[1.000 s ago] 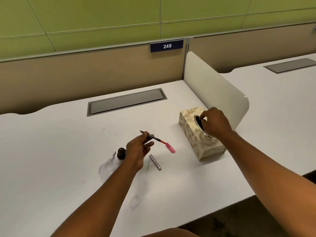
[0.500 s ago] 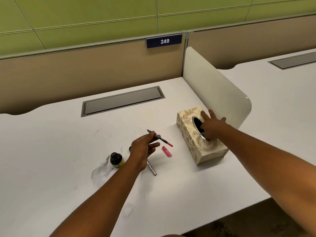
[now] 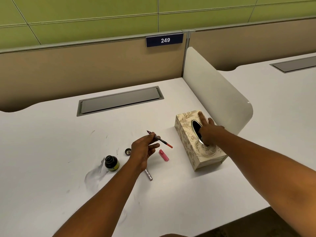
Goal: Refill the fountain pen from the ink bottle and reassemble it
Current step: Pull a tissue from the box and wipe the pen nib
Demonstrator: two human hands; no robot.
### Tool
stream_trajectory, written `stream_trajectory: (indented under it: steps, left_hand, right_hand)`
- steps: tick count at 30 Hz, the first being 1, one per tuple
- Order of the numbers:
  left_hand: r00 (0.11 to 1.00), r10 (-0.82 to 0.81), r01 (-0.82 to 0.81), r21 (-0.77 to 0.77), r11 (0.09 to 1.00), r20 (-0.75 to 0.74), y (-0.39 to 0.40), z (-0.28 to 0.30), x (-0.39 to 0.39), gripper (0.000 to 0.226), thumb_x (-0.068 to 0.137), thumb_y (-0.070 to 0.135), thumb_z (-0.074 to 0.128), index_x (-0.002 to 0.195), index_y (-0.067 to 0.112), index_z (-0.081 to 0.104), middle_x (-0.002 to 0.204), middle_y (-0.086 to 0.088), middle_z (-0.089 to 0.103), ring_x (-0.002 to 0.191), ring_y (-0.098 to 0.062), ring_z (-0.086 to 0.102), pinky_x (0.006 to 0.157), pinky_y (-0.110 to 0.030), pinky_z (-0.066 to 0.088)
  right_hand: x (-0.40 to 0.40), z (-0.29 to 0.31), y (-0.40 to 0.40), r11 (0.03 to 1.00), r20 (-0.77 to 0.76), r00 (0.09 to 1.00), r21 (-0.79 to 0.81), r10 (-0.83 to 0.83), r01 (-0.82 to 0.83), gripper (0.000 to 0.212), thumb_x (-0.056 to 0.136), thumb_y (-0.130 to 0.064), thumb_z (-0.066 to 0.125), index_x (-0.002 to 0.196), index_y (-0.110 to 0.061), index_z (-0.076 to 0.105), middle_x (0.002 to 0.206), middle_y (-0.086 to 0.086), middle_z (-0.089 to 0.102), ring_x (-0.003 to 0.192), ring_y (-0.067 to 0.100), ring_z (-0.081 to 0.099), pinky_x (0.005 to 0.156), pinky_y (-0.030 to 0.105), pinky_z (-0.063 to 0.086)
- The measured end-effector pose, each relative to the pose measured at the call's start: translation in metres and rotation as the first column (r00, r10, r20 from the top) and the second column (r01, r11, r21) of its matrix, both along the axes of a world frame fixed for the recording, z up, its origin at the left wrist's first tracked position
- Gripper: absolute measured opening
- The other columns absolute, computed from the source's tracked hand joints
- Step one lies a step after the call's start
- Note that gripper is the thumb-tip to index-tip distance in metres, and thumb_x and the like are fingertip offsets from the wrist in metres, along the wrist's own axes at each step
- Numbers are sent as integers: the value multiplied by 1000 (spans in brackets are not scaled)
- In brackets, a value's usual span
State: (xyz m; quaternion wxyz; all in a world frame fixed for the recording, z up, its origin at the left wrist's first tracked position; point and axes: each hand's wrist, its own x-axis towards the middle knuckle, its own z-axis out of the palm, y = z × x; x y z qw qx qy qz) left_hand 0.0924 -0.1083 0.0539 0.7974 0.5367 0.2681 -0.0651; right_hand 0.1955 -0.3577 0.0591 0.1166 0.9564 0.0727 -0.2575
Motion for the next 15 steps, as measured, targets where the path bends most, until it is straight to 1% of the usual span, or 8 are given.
stream_trajectory:
  steps: [2, 4, 6, 8, 10, 13, 14, 15]
  left_hand:
    - [1000, -10, 10, -5, 1000, 4, -3, -3, 1, 14, 94, 23, 65, 91, 13, 75, 95, -3, 78, 72, -15, 71, 57, -20, 50]
    - [1000, -14, 14, -11, 1000, 0, -5, -6, 1, 14, 94, 23, 65, 91, 14, 75, 94, -3, 78, 71, -15, 71, 57, -19, 50]
    - [1000, -17, 16, -15, 1000, -10, -7, -11, 0, 14, 94, 24, 66, 93, 13, 75, 96, -3, 78, 72, -15, 71, 55, -19, 50]
    - [1000, -23, 23, -19, 1000, -16, -9, -15, 0, 15, 94, 24, 65, 94, 13, 75, 98, -4, 78, 71, -15, 71, 55, -19, 50]
    - [999, -28, 27, -16, 999, -22, -11, -17, 0, 15, 94, 24, 65, 94, 12, 75, 99, -5, 78, 69, -14, 71, 54, -18, 50]
    - [999, -30, 30, 0, 1000, -20, -13, -18, 3, 15, 94, 23, 66, 96, 10, 75, 100, -6, 78, 67, -14, 71, 54, -19, 51]
    - [999, -35, 35, 13, 999, -16, -13, -18, 5, 16, 93, 23, 67, 97, 10, 75, 101, -7, 78, 66, -14, 71, 54, -19, 51]
    - [999, -42, 42, 25, 999, -12, -14, -18, 7, 17, 93, 23, 67, 98, 9, 75, 101, -7, 78, 66, -14, 71, 54, -19, 51]
  right_hand:
    - [-1, 0, -1, 1000, 12, 1000, 6, -6, 5, 39, 90, -11, 56, 128, -16, 52, 154, 1, -42, 147, 40, 8, 100, 67, 38]
    - [0, 0, -2, 1000, 13, 1000, 4, -15, 15, 37, 89, -11, 54, 125, -20, 51, 153, 2, -43, 138, 42, 23, 96, 63, 43]
    - [-1, 3, 0, 1000, -5, 1000, -23, -10, 10, 54, 90, -11, 52, 139, -27, 38, 153, 5, -43, 134, 44, 29, 96, 62, 45]
    - [-2, 10, 5, 998, -11, 1000, -63, -28, 27, 79, 90, -12, 58, 153, -30, 15, 159, 7, -32, 133, 42, 34, 99, 61, 44]
    - [-2, 17, 11, 990, -22, 999, -132, -49, 46, 96, 90, -16, 64, 156, -29, -5, 161, 9, -24, 135, 42, 34, 103, 64, 40]
    - [1, 13, 16, 980, -37, 999, -197, -2, -5, 109, 85, -21, 71, 154, -33, -13, 155, 12, -38, 138, 45, 30, 102, 78, 27]
    - [2, 10, 16, 979, -31, 999, -206, 9, -15, 112, 83, -21, 73, 153, -33, -14, 154, 13, -40, 141, 47, 23, 101, 81, 21]
    - [1, 7, 16, 977, -20, 1000, -213, 22, -25, 115, 82, -19, 74, 153, -31, -15, 153, 14, -41, 145, 50, 10, 99, 84, 17]
